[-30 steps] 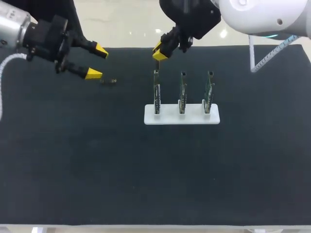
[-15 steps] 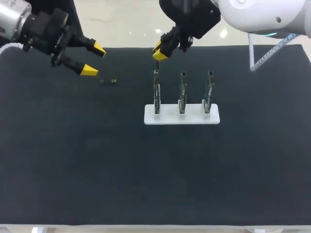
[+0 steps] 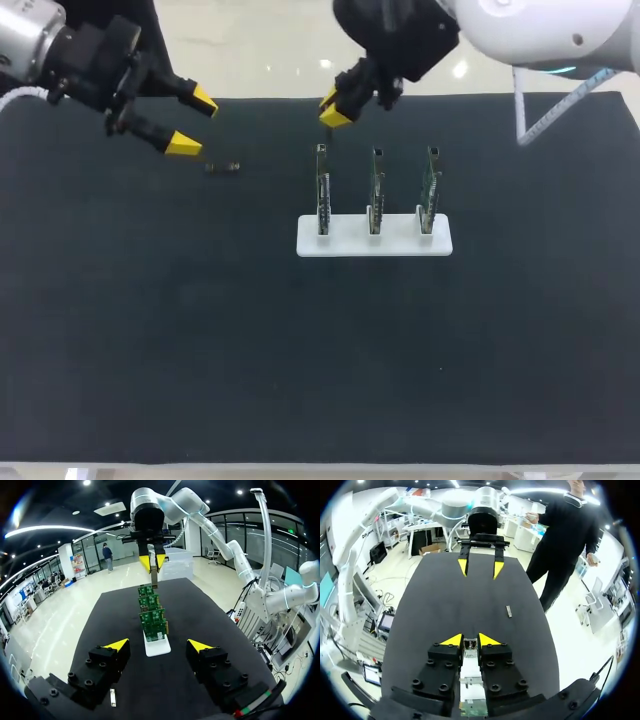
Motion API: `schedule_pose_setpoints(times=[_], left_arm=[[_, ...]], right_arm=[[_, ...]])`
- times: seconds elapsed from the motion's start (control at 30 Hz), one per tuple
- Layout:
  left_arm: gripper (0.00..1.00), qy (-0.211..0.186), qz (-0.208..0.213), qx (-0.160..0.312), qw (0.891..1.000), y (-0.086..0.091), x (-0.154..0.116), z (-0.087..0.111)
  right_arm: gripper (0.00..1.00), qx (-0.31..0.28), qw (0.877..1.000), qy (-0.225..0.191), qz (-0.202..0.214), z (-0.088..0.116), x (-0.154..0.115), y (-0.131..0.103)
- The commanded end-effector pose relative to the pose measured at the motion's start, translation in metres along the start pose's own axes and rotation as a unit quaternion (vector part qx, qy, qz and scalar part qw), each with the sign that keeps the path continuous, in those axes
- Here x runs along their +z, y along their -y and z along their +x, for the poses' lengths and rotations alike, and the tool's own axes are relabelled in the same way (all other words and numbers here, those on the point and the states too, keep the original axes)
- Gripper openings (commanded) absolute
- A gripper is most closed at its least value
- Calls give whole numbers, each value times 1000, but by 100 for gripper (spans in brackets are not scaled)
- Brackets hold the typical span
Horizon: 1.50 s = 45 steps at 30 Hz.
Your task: Pick up the optical module with the left hand, and insert it into the network port with the right hand.
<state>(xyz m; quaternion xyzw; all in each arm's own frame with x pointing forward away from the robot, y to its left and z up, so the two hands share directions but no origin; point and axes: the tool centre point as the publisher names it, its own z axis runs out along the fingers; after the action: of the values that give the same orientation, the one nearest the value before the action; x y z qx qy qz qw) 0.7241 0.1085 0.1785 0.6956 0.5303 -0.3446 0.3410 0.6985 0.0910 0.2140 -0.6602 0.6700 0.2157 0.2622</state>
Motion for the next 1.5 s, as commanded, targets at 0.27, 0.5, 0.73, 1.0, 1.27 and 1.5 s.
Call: schedule_pose_setpoints(times=[0.27, 0.5, 0.73, 1.0, 1.27, 1.5], left_arm=[[100, -1, 2, 0, 1000, -1, 0, 0], [100, -1, 2, 0, 1000, -1, 0, 0], [100, -1, 2, 0, 1000, -1, 0, 0], [100, -1, 2, 0, 1000, -1, 0, 0], [100, -1, 2, 0, 1000, -1, 0, 0], [100, -1, 2, 0, 1000, -1, 0, 0]], right_arm=[[0, -32, 998, 5, -45, 35, -26, 11], [0, -36, 998, 16, -52, 51, -29, 21], [0, -43, 998, 19, -52, 59, -24, 27], [0, -38, 998, 21, -49, 59, -19, 31], [0, -39, 998, 27, -49, 61, -14, 35], [0, -35, 998, 26, -46, 62, -10, 35]])
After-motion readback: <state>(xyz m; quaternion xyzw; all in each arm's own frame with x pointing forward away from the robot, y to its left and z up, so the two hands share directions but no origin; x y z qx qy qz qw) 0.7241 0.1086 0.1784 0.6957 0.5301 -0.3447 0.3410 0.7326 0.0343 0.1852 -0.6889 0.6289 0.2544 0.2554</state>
